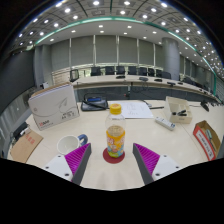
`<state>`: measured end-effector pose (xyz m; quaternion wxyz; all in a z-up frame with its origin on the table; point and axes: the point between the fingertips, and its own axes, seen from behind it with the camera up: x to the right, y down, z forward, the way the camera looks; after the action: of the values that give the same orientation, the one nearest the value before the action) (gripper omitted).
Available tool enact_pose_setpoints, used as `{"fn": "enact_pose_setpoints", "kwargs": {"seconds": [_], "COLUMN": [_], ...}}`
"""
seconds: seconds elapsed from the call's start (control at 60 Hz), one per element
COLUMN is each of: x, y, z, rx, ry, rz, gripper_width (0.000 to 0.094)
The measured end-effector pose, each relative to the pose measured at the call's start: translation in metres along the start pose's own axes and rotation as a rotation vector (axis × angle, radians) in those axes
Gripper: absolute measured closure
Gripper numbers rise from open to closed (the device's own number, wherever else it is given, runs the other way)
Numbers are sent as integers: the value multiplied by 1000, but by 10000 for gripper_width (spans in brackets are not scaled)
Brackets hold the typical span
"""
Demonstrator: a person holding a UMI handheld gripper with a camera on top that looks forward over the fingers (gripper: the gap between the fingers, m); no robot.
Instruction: Pour water
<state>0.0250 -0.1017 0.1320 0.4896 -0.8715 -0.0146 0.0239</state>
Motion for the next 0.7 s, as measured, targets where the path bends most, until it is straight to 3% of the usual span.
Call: {"fn": "enact_pose_setpoints", "kwargs": {"seconds": [0.2, 0.35, 0.7], "x": [-31, -47, -56], "y": [28, 45, 52], "z": [-125, -193, -249], "rx": [-95, -110, -76], "ry": [64, 94, 132], "rz": [0, -32, -96], "gripper_width": [76, 75, 74]}}
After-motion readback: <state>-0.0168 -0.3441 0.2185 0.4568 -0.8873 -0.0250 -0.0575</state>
